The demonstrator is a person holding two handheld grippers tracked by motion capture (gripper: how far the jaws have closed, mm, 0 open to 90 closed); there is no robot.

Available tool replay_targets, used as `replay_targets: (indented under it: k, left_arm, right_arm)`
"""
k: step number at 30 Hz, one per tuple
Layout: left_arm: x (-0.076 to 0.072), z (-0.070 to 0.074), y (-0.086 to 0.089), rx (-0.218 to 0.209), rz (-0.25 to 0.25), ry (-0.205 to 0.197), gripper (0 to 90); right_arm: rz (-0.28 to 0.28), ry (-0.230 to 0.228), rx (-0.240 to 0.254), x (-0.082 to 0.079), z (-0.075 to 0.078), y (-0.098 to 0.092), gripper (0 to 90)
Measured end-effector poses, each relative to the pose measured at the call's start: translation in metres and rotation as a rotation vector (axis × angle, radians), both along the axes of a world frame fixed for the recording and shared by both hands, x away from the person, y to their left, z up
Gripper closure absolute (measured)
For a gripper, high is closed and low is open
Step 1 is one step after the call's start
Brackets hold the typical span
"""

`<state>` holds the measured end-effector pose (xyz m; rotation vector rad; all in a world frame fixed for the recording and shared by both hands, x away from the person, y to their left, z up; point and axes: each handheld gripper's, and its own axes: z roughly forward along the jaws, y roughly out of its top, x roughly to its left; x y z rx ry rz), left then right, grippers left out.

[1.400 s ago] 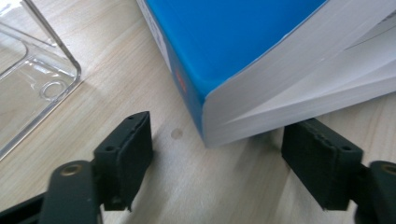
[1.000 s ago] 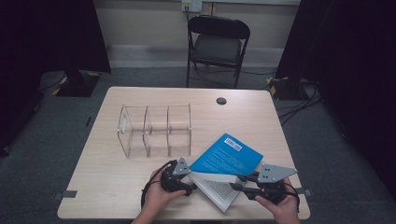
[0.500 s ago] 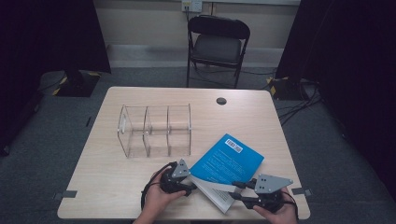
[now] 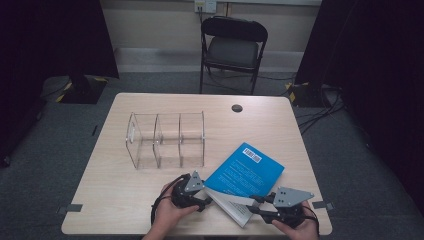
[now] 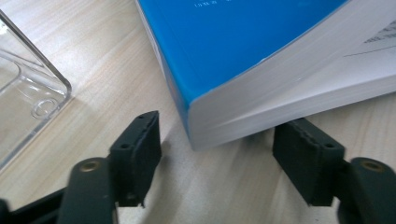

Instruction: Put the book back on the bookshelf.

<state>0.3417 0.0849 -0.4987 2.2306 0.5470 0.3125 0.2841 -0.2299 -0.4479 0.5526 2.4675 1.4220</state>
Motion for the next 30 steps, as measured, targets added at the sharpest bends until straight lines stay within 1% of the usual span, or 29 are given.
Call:
replay_targets:
  k: [1,2,4,5,6,7,8,9,10,11,12,13,15,16,17,18,19,21,22,23,24,25,26,28,29,30]
  left_arm:
    - [0.000,0.000,0.000,-0.001,-0.007,-0.005,28.6]
    - [0.000,0.000,-0.001,-0.021,-0.014,-0.015,27.1]
    - [-0.001,0.000,0.000,-0.026,-0.031,-0.052,26.2]
    - [-0.002,0.001,0.000,-0.039,-0.032,-0.055,26.2]
    - [-0.001,0.002,0.000,-0.035,-0.045,-0.079,26.1]
    - [-0.002,0.002,0.000,-0.041,-0.048,-0.088,26.1]
    - [-0.003,0.006,0.000,-0.041,-0.063,-0.136,26.0]
    - [-0.003,0.006,0.000,-0.041,-0.063,-0.136,26.1]
    - [-0.003,0.008,0.000,-0.048,-0.072,-0.148,26.0]
    - [-0.004,0.010,0.000,-0.048,-0.077,-0.161,26.0]
    - [-0.004,0.012,0.000,-0.051,-0.089,-0.175,26.0]
    - [-0.004,0.014,-0.001,-0.059,-0.099,-0.175,26.0]
    - [-0.004,0.018,-0.001,-0.066,-0.111,-0.189,26.0]
    - [-0.004,0.020,-0.001,-0.062,-0.112,-0.190,25.8]
    - [-0.004,0.021,-0.001,-0.062,-0.117,-0.201,25.7]
    - [-0.004,0.024,-0.001,-0.063,-0.127,-0.224,25.9]
    - [-0.004,0.024,-0.001,-0.063,-0.127,-0.224,26.2]
    - [-0.004,0.027,0.000,-0.083,-0.142,-0.236,26.8]
    - [-0.004,0.030,0.001,-0.089,-0.150,-0.245,25.6]
    - [-0.004,0.032,0.001,-0.095,-0.151,-0.252,25.6]
    - [-0.004,0.036,0.002,-0.097,-0.160,-0.267,25.1]
    - [-0.003,0.039,0.002,-0.096,-0.171,-0.274,25.1]
    - [-0.002,0.042,0.002,-0.099,-0.170,-0.273,25.0]
    - [-0.002,0.047,0.001,-0.075,-0.180,-0.300,24.4]
    - [-0.001,0.049,0.000,-0.063,-0.185,-0.304,24.0]
    - [0.000,0.050,0.000,-0.060,-0.191,-0.309,23.1]
  right_arm:
    - [-0.005,0.006,0.015,0.001,0.003,-0.001,66.7]
    - [-0.003,0.013,0.023,0.002,0.005,-0.002,66.9]
    - [0.001,0.018,0.047,0.005,0.010,-0.004,67.1]
    - [0.001,0.022,0.044,0.005,0.012,-0.004,67.2]
    - [0.001,0.022,0.045,0.006,0.014,-0.004,67.3]
    - [0.004,0.022,0.047,0.007,0.016,-0.004,67.5]
    - [0.008,0.029,0.054,0.009,0.020,-0.005,67.8]
    - [0.008,0.029,0.054,0.009,0.020,-0.005,67.8]
    - [0.015,0.034,0.069,0.011,0.023,-0.006,68.4]
    - [0.015,0.034,0.069,0.011,0.023,-0.006,68.4]
    - [0.016,0.036,0.086,0.012,0.026,-0.008,68.8]
    - [0.021,0.034,0.090,0.013,0.028,-0.008,69.0]
    - [0.022,0.033,0.093,0.014,0.030,-0.009,69.2]
    - [0.025,0.030,0.098,0.014,0.031,-0.009,69.5]
    - [0.027,0.034,0.097,0.014,0.033,-0.010,69.6]
    - [0.027,0.040,0.104,0.015,0.035,-0.010,69.7]
    - [0.031,0.036,0.107,0.016,0.036,-0.011,69.9]
    - [0.031,0.039,0.116,0.017,0.037,-0.011,70.1]
    - [0.037,0.040,0.135,0.019,0.041,-0.013,70.8]
    - [0.037,0.040,0.135,0.019,0.041,-0.013,70.8]
    - [0.039,0.040,0.147,0.020,0.045,-0.015,71.4]
    - [0.039,0.040,0.147,0.020,0.045,-0.015,71.4]
    - [0.040,0.042,0.152,0.020,0.048,-0.015,71.7]
    - [0.047,0.041,0.164,0.022,0.052,-0.016,72.0]
    - [0.049,0.037,0.166,0.023,0.053,-0.016,72.2]
    - [0.048,0.036,0.163,0.024,0.055,-0.017,72.3]
